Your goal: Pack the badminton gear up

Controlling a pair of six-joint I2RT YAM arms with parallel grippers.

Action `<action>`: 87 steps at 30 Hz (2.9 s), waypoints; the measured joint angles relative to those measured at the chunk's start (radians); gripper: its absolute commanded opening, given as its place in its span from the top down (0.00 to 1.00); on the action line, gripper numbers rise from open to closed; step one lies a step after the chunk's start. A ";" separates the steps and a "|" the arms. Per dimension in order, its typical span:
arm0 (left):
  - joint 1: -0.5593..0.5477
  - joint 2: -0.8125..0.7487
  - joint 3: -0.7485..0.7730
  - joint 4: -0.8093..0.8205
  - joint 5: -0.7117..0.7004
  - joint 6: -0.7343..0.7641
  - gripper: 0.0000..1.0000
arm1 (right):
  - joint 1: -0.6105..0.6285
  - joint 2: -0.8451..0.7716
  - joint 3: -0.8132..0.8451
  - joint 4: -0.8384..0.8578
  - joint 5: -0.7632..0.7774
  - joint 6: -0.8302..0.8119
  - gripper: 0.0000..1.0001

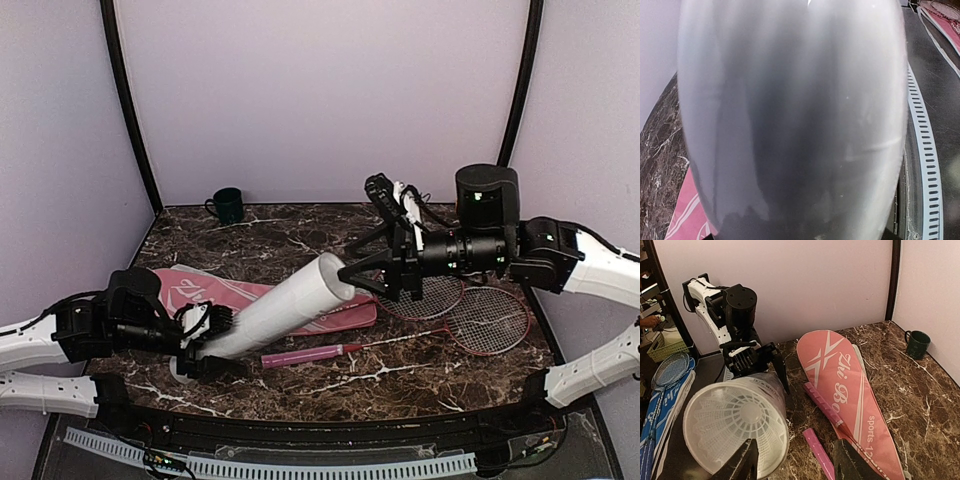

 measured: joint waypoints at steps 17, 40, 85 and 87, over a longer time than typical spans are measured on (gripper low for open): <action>0.003 0.065 0.001 -0.011 0.008 0.015 0.66 | -0.007 0.089 0.100 -0.067 -0.138 -0.024 0.45; 0.356 0.640 0.580 0.020 -0.419 0.068 0.65 | -0.320 -0.227 -0.109 -0.003 -0.053 0.106 0.21; 0.587 1.707 1.438 0.042 -0.576 0.328 0.08 | -0.347 -0.146 -0.288 0.117 -0.100 0.202 0.21; 0.587 1.696 1.435 0.037 -0.567 0.301 0.07 | -0.349 -0.118 -0.286 0.110 -0.095 0.203 0.21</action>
